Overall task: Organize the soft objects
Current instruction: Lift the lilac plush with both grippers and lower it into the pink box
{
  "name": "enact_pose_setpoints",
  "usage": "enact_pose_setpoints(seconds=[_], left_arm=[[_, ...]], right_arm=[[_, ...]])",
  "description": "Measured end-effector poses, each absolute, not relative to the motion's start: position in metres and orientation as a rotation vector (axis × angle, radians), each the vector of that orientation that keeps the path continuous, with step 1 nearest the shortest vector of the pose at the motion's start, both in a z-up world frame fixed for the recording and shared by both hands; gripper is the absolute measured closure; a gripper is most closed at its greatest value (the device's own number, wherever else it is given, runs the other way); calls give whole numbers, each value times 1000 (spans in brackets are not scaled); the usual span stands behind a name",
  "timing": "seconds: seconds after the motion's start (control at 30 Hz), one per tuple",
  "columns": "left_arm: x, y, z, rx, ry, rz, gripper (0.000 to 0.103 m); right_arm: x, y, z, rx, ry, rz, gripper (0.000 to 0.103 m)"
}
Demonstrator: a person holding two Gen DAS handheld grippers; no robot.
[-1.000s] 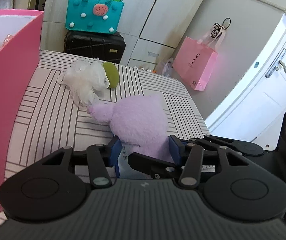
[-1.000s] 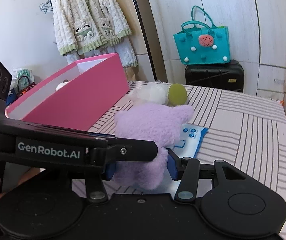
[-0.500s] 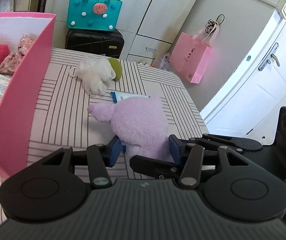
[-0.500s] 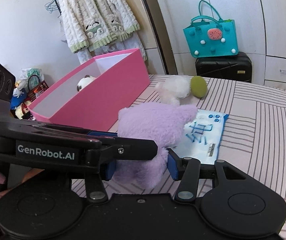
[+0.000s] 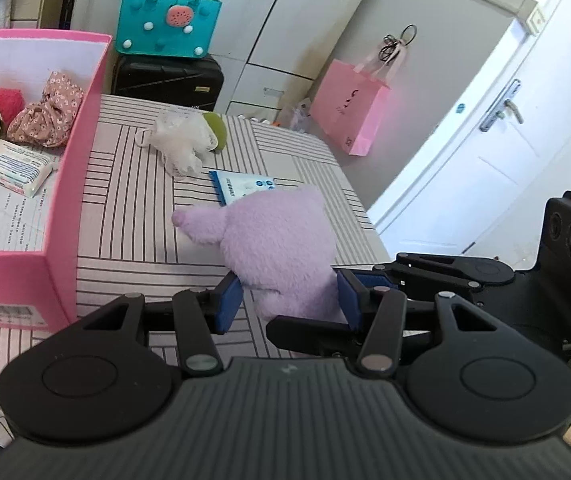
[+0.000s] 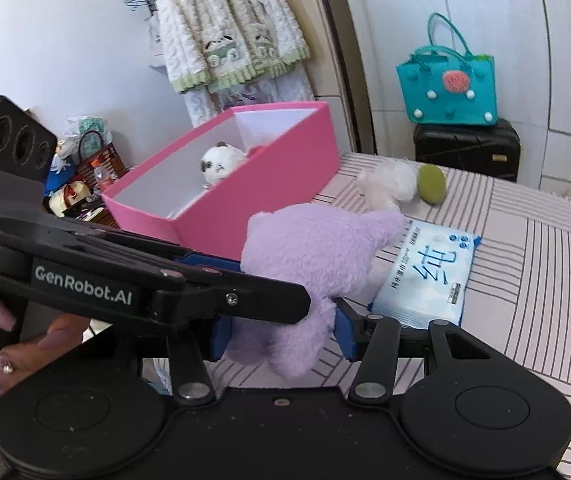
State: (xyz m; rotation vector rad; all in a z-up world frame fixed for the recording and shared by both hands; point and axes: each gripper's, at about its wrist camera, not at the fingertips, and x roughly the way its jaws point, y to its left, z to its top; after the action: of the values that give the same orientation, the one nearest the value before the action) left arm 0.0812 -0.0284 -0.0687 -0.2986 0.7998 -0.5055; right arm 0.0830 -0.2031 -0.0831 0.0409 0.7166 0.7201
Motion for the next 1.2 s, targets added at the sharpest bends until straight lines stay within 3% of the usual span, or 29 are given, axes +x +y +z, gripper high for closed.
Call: enact_pose_setpoints(seconds=[0.77, 0.9, 1.2], left_arm=[[25, 83, 21, -277, 648, -487, 54], [37, 104, 26, -286, 621, -441, 54], [103, 136, 21, -261, 777, -367, 54]], right_arm=[[63, -110, 11, -85, 557, 996, 46], [87, -87, 14, -68, 571, 1032, 46], [146, -45, -2, 6, 675, 1088, 47]])
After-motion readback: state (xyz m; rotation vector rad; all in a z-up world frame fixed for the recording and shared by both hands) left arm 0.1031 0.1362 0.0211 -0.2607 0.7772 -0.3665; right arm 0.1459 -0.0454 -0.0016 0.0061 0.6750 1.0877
